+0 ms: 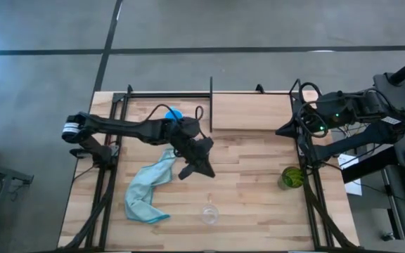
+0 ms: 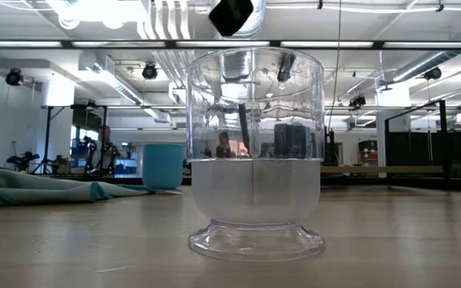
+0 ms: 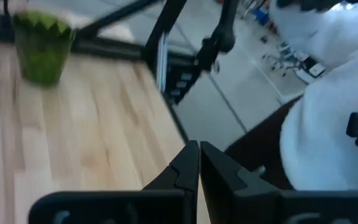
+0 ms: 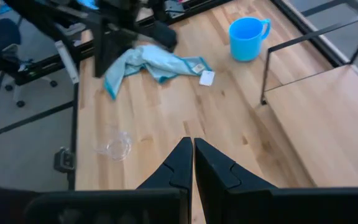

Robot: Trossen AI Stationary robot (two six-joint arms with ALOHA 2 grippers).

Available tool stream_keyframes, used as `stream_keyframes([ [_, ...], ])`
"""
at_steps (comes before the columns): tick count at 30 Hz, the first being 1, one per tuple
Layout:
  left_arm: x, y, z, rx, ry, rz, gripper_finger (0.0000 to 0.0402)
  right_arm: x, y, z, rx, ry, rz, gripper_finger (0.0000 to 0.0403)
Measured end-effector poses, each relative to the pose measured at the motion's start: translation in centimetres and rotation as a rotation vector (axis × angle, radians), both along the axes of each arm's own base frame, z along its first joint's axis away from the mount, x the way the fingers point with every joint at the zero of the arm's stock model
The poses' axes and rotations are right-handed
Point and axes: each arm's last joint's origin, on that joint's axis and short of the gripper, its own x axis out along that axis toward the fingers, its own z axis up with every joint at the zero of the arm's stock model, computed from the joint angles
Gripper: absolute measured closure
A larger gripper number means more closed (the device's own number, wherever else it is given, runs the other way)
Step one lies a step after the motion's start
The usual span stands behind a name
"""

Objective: Stack small to large cups/mugs on shelf
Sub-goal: Put the transparent mug on the shelf

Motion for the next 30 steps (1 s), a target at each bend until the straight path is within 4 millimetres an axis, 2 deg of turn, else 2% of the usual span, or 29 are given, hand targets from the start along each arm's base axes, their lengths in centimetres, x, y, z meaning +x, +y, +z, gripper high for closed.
stream_keyframes([
  [10, -0.2, 0.1, -0.4, -0.037, 0.055, 0.015, 0.0397, 0.0, -0.1, 0.0, -0.023, -0.002, -0.033, 0.0394],
  [20, -0.2, 0.5, -0.7, -0.039, 0.069, 0.046, 0.0302, 0.0, -0.2, 0.0, -0.039, -0.003, -0.048, 0.0394],
  [24, -0.3, 0.5, -1.6, -0.088, 0.175, 0.145, 0.0289, 0.0, -0.2, 0.0, -0.04, -0.003, -0.048, 0.0394],
  [30, -1.2, -0.4, -3.5, 0.027, 0.376, 0.302, 0.0288, 0.0, -0.2, 0.0, -0.052, 0.0, -0.04, 0.0394],
])
